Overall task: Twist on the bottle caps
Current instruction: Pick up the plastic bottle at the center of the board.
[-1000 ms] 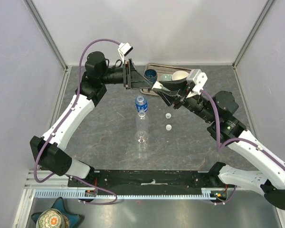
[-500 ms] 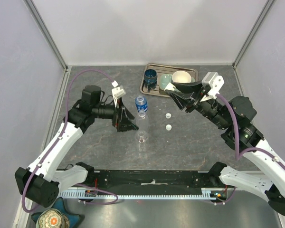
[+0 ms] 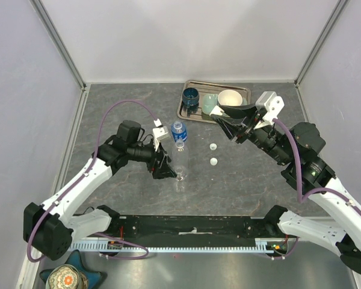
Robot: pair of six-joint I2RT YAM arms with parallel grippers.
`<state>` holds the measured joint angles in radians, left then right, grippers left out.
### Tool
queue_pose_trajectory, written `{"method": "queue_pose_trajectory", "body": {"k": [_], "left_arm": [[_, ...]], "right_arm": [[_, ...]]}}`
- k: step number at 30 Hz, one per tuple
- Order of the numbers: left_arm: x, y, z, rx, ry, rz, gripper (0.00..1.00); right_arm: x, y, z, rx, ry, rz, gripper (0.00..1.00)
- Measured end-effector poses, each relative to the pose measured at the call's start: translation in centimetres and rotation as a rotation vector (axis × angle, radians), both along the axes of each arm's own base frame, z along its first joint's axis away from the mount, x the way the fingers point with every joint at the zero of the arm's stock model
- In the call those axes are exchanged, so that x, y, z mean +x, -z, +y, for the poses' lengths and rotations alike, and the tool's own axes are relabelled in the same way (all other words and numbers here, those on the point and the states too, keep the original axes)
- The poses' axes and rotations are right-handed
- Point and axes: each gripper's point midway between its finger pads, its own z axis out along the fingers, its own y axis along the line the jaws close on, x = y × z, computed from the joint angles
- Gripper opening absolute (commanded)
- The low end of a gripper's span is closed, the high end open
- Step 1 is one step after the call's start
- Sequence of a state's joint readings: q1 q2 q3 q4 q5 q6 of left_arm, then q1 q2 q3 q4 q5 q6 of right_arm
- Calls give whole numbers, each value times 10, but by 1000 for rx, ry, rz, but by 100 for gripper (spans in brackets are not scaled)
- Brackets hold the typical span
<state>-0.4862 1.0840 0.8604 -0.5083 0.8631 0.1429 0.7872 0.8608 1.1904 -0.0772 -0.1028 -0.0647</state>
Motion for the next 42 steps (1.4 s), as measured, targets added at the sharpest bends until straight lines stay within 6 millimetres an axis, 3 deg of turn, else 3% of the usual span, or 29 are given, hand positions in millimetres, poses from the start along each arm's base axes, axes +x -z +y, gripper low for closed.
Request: {"method": "queue_pose_trajectory", "body": {"k": [8,22,28,32,36,39,42], "left_arm": [[16,17,-10,47,-17,-25,88],[14,24,-26,62,18,-51,73],[9,28,-33,81,32,-71,53],[16,24,-35,75,12,-111,45],[21,23,-32,83,-19,-150,29],[21,24,-34,100,-31,-179,28],[12,23,-49,157,7,-224,27]], "right_arm": [[0,-1,-2,5,7,-2,1],[3,5,-4,1,29,11,1],[3,5,-7,9,38,16,0],[2,2,-11,19,50,13,0],[1,1,-14,26,55,15,0],[0,0,-15,33,61,18,0],[1,0,-16,39,66,26,0]]}}
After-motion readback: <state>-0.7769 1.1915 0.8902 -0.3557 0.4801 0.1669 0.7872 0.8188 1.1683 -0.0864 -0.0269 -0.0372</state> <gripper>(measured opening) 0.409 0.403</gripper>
